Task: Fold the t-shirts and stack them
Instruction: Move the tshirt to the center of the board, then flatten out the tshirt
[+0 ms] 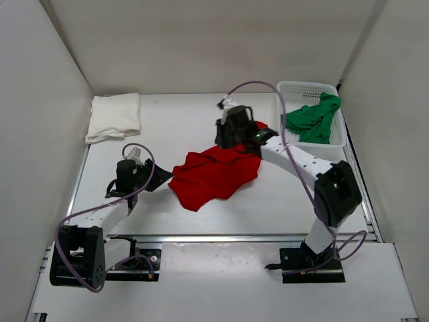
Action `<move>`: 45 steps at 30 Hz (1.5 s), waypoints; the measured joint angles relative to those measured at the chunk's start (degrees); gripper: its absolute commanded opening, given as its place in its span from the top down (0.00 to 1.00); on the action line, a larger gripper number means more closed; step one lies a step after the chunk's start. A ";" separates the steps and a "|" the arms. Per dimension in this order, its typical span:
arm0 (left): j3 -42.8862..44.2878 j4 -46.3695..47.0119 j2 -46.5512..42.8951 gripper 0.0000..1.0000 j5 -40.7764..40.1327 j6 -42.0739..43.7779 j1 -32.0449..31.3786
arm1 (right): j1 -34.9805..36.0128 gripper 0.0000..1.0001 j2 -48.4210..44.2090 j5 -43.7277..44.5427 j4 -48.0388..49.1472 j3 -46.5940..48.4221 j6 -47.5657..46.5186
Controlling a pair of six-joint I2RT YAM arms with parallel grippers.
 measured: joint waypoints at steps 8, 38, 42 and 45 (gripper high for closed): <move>1.81 -0.37 -0.44 0.50 1.09 0.02 2.91 | 11.98 0.44 13.49 -6.14 0.44 6.38 1.09; 3.45 1.11 1.75 0.41 1.49 -1.14 -0.22 | 4.26 1.00 -5.92 0.98 -3.48 -7.96 5.42; 7.02 0.76 4.11 0.38 -1.09 -0.28 -6.03 | -7.19 1.00 -29.18 -2.12 -1.22 -19.30 5.55; 9.64 1.18 7.13 0.35 -3.06 0.35 -10.08 | -14.93 1.00 -40.48 -3.76 -2.34 -26.95 5.53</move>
